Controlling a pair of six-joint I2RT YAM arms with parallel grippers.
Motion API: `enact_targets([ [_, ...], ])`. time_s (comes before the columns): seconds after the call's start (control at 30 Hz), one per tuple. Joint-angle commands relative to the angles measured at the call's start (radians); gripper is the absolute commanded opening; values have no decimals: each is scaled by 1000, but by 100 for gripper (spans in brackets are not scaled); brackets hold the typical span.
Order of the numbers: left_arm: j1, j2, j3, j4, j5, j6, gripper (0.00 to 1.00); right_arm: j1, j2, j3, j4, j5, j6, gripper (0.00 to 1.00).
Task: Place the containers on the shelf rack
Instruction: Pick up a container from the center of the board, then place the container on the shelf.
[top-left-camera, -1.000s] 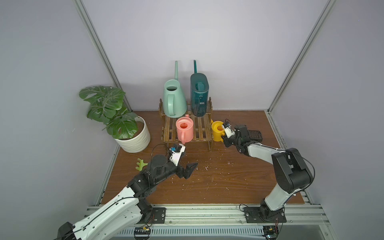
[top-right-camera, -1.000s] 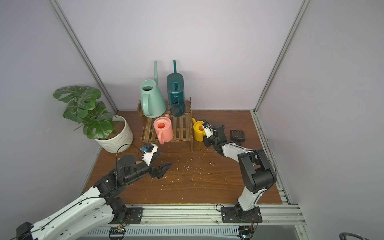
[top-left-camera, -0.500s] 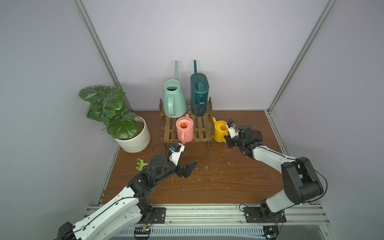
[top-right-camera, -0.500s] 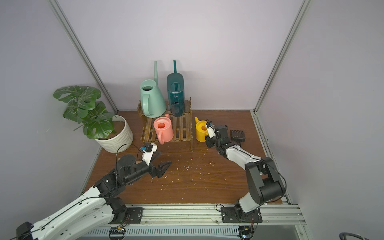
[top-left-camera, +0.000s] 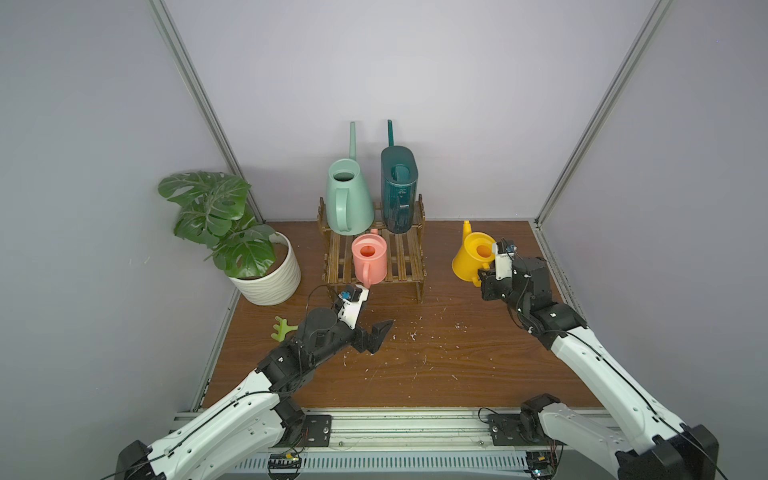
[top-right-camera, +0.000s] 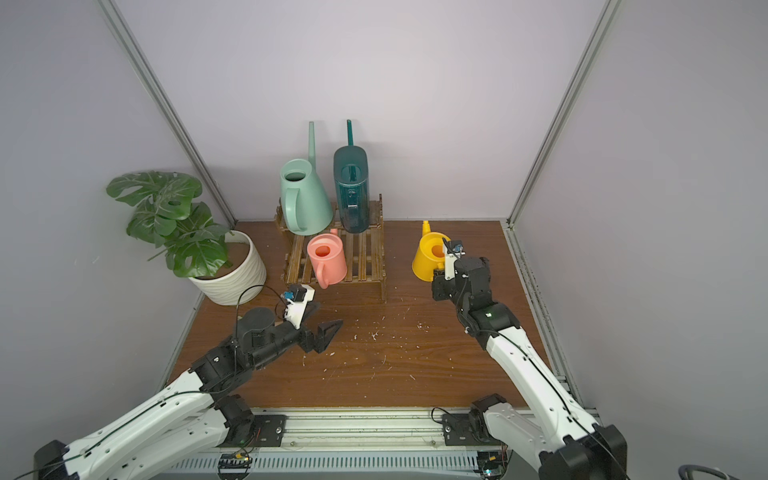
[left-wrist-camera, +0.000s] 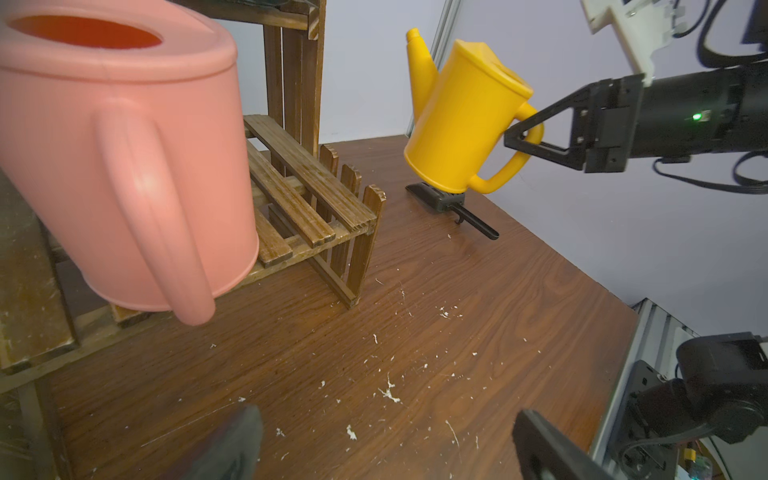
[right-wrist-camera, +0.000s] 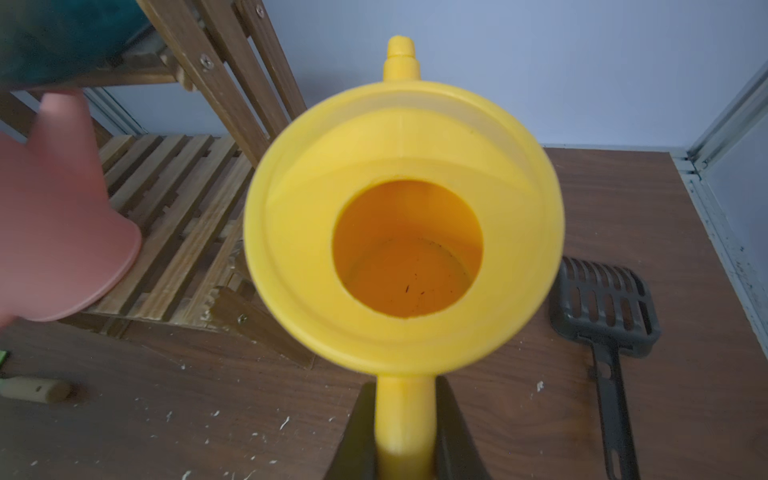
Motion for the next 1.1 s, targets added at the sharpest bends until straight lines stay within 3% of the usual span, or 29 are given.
enact_targets([
  [0.0, -3, 1, 31, -4, -16, -1, 97, 63, -33, 74, -175, 98, 108, 0],
  [0.17, -4, -9, 29, -4, -26, -6, 97, 271, -35, 176, -339, 288, 240, 0],
  [0.53, -4, -16, 35, -14, -57, -20, 97, 689, 108, 371, -571, 561, 525, 0],
  [0.73, -4, -15, 38, -17, -68, -21, 97, 787, 187, 442, -569, 601, 551, 0],
  [1.07, -4, -25, 40, -16, -73, -21, 97, 800, 302, 495, -497, 589, 518, 0],
])
